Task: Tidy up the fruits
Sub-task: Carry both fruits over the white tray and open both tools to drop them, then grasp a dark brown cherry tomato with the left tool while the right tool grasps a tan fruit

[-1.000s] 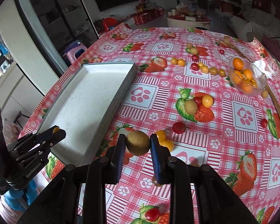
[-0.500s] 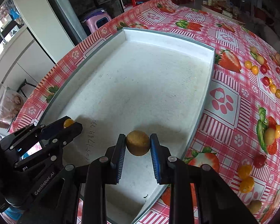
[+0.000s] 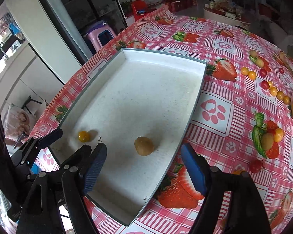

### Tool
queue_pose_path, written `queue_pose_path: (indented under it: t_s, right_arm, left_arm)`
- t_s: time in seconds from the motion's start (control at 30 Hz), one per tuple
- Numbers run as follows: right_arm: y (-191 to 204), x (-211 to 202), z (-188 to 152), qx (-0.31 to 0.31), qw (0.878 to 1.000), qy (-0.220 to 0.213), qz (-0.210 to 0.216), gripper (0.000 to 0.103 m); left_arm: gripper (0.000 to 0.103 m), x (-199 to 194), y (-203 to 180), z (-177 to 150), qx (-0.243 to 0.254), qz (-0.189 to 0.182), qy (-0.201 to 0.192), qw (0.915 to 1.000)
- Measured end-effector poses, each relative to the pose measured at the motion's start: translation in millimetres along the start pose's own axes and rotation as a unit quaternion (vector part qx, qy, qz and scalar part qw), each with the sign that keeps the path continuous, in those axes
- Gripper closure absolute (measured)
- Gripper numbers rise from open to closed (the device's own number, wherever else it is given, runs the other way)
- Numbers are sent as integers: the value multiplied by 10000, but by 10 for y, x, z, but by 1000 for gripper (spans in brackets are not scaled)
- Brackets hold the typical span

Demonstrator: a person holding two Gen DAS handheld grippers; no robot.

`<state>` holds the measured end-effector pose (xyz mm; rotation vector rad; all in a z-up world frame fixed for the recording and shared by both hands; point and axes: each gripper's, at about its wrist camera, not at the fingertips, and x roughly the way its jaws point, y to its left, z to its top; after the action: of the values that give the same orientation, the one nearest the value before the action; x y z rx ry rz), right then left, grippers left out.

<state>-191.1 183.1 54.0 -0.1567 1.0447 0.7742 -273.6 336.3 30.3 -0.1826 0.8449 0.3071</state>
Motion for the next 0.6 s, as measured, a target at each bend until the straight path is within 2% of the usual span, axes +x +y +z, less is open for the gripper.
queue_pose_path:
  t_s: [0.2, 0.43, 0.6]
  right_arm:
    - [-369, -350, -208, 404, 9990, -168, -100, 21]
    - [-968, -585, -620, 944, 9931, -174, -678, 21]
    - [-1301, -692, -884, 1164, 9876, -175, -1035, 21]
  left_arm:
    - [22, -211, -376, -4, 394, -262, -165, 9987]
    - [21, -382, -982, -41, 978, -682, -245, 9926]
    - [22, -356, -1385, -95, 1271, -863, -146, 9880]
